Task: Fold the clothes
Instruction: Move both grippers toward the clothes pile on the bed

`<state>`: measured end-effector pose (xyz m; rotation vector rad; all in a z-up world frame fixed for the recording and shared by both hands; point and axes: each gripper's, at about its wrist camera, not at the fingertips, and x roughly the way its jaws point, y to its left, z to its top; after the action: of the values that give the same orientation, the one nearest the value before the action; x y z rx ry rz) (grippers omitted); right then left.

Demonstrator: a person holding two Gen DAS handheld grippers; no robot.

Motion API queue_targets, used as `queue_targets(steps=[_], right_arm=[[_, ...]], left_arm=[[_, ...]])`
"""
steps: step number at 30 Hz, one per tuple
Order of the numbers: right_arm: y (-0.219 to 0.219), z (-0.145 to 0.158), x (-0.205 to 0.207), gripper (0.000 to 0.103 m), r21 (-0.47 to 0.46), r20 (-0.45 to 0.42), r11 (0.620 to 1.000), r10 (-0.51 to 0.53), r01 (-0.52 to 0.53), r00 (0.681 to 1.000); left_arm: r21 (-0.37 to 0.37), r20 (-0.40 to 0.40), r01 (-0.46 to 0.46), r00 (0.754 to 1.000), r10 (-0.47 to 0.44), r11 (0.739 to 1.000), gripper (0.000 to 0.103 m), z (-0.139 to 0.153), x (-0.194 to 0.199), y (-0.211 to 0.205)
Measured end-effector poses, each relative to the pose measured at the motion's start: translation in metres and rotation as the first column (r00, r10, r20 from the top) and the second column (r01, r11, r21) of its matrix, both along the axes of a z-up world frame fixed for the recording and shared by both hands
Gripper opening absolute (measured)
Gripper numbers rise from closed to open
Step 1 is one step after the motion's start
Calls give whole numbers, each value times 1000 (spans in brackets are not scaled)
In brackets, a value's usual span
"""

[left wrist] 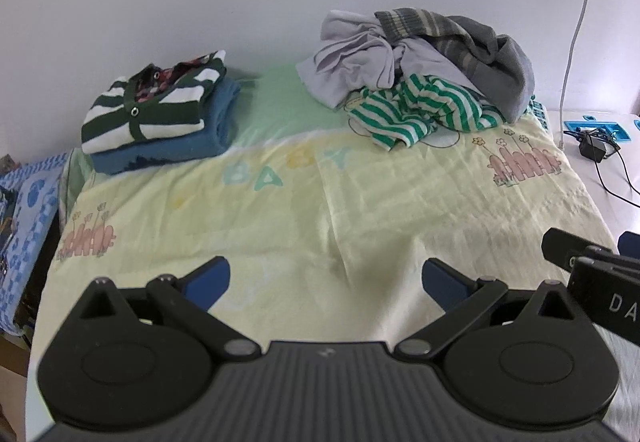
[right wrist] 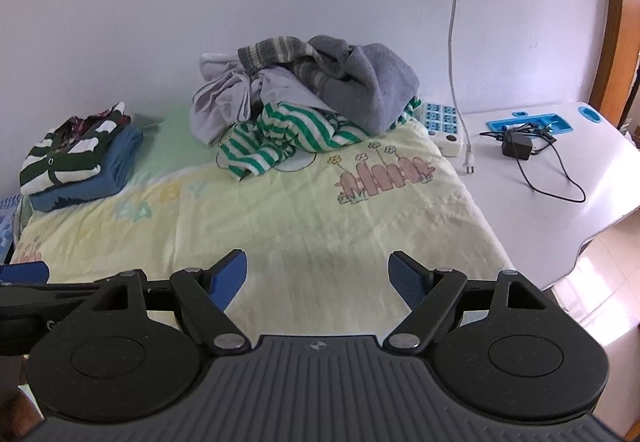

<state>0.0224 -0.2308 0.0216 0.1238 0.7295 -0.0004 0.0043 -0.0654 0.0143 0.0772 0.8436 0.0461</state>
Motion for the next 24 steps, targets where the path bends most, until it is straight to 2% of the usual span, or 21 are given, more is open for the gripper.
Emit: queue_targets(steps=[10, 24], right_arm=[[12, 6, -12, 81, -23, 30, 999, -49, 50, 998], [29, 5, -27, 81, -47, 51, 992, -112, 114, 992]], left_arm=[[-44, -19, 31, 999, -32, 999, 102, 2, -3, 14], [-59, -11, 92, 996, -92, 994, 102, 2, -6, 28]])
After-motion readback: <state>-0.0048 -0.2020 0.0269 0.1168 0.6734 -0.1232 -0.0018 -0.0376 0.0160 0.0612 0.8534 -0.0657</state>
